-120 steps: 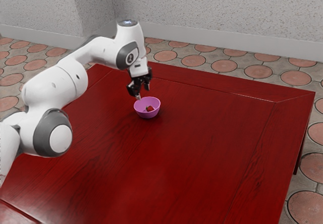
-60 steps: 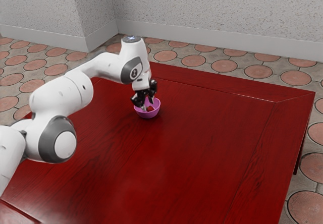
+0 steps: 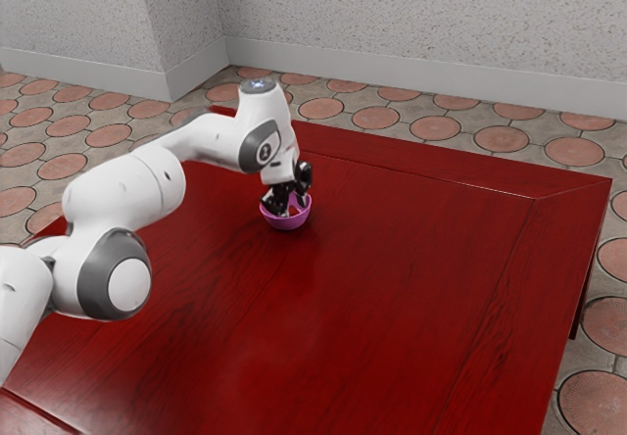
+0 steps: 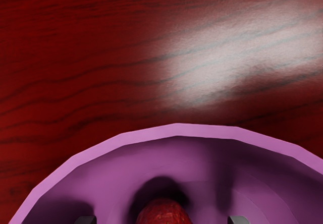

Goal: Take strawberry from the bowl

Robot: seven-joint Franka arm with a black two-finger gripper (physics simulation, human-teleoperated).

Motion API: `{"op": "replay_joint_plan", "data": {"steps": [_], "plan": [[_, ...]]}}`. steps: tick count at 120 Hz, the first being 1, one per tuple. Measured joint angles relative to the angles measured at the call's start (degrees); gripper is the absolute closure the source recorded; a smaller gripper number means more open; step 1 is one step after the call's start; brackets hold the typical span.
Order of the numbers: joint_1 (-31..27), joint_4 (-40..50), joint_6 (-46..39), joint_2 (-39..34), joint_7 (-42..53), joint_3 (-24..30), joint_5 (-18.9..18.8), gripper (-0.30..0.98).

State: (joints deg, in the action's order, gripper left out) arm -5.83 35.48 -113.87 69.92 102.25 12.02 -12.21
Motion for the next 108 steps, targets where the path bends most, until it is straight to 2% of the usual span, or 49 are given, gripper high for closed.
{"op": "replay_joint_plan", "data": {"steps": [10,36,68,86,94,108], "plan": [[-0.1,0.1,-0.1,0.1,-0.1,-0.2,0.6,0.42],[-0.7,1.3,-0.6,-0.6,-0.5,-0.2,2.1,0.66],[-1.3,16.9,-1.2,-17.8,-1.5,-1.0,2.4,0.70],[5.7,19.3,-0.7,-23.2,-2.3,-1.0,2.5,0.70],[9.0,19.5,-0.5,-23.3,-2.8,-1.0,2.6,0.70],[11.5,19.5,-0.4,-20.6,-3.7,-0.8,3.5,0.70]]}}
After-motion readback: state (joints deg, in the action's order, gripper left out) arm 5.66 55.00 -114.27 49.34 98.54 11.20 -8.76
